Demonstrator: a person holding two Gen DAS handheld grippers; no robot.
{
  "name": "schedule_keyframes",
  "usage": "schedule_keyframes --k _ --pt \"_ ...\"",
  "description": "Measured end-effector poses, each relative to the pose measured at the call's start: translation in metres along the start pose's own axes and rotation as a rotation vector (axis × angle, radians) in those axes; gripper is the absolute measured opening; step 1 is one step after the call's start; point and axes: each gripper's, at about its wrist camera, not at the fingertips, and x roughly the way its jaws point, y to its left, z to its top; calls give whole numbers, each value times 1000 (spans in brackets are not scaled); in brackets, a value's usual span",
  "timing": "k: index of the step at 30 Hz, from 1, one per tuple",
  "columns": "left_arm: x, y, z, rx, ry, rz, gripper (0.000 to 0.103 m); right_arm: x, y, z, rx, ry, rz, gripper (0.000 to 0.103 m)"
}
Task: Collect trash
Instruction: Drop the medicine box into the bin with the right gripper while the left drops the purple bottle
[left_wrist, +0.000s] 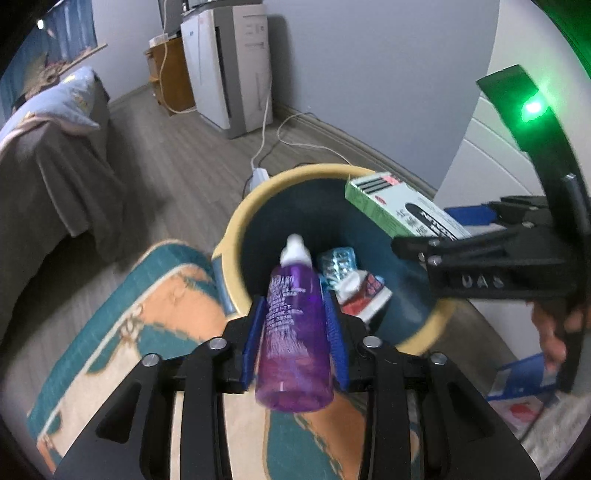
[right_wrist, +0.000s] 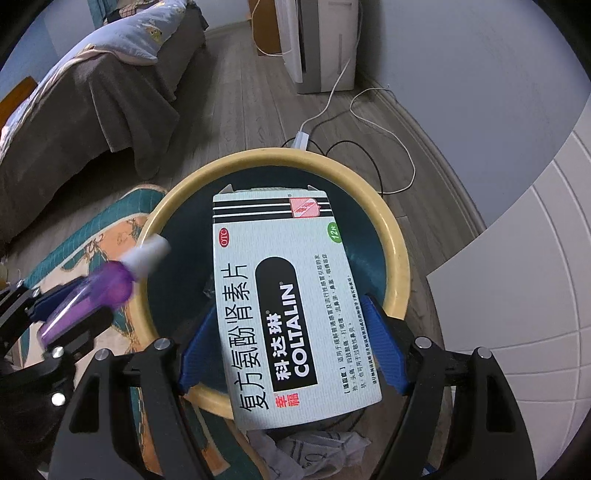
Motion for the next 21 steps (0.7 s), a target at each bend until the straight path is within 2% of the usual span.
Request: schedule_keyframes --k 1,2,6,8,10,13,17,21 --pt "2 1 4 -1 -9 16 60 -1 0 1 5 -6 6 75" --pt "1 2 4 -5 -17 26 69 -2 0 1 5 -10 8 75" --pt "-12 10 -2 -27 -18 41 73 -7 -1 -1 -16 -13 5 81" --pt "-21 12 -3 -37 -32 63 85 -12 -4 -2 -23 -13 2 82" --pt "-39 14 -5 -73 -54 76 94 -23 -5 -5 -36 -30 -1 90" --pt "-60 13 -7 -116 -58 83 97 -40 -6 -10 -58 -42 -12 97" --pt "-84 6 -13 -144 -58 121 98 -74 -12 -24 -58 -71 -18 97" --pt "-98 -6 -16 -155 -33 206 98 -101 -17 -38 -33 -110 -20 97"
